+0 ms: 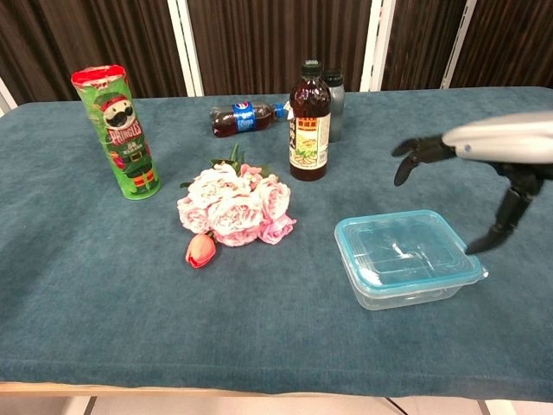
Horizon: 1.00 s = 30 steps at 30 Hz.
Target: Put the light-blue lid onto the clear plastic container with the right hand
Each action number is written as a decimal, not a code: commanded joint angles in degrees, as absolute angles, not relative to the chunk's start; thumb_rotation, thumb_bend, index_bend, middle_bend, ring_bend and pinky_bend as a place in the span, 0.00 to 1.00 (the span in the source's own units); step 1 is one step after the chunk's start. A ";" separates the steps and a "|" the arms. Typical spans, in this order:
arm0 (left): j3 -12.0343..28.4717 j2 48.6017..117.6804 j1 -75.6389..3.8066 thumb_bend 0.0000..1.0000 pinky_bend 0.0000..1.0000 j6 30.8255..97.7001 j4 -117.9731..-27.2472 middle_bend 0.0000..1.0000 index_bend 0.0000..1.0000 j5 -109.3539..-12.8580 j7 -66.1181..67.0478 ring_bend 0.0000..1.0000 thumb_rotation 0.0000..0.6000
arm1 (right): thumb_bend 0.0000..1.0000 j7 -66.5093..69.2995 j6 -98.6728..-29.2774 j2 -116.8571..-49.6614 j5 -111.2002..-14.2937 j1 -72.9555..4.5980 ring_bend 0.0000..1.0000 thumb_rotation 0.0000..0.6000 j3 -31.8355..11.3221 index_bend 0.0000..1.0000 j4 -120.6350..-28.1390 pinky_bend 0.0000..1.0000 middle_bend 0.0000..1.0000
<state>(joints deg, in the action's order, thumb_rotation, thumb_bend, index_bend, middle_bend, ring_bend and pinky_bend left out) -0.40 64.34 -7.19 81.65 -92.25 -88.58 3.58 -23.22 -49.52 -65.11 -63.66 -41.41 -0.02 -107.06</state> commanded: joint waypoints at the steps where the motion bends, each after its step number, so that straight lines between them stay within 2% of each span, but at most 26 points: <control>1: -0.30 64.41 -7.16 0.44 0.10 81.72 -92.25 0.04 0.00 -88.39 3.74 0.04 1.00 | 0.19 -21.58 -46.72 -66.16 -65.89 -43.57 0.00 1.00 -1.58 0.46 -103.25 0.01 0.10; 6: -0.19 64.48 -7.14 0.44 0.10 81.73 -92.25 0.04 0.00 -88.08 3.93 0.04 1.00 | 0.19 -20.80 -44.12 -67.48 -66.82 -44.75 0.00 1.00 -1.35 0.51 -100.06 0.00 0.10; 16: -0.13 64.65 -7.36 0.44 0.10 81.36 -92.28 0.04 0.00 -87.90 4.31 0.04 1.00 | 0.19 -19.47 -44.10 -67.68 -71.66 -44.27 0.00 1.00 0.02 0.47 -99.66 0.00 0.10; 30: -0.19 64.67 -7.47 0.44 0.10 81.27 -92.21 0.04 0.00 -87.97 4.26 0.04 1.00 | 0.19 -21.86 -43.53 -68.69 -72.09 -44.44 0.00 1.00 0.99 0.45 -98.28 0.00 0.10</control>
<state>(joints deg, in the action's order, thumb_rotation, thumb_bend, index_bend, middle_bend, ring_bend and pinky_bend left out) -0.19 64.67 -7.47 81.27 -92.21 -87.96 4.26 -21.81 -43.55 -68.64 -72.08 -44.43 0.97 -98.34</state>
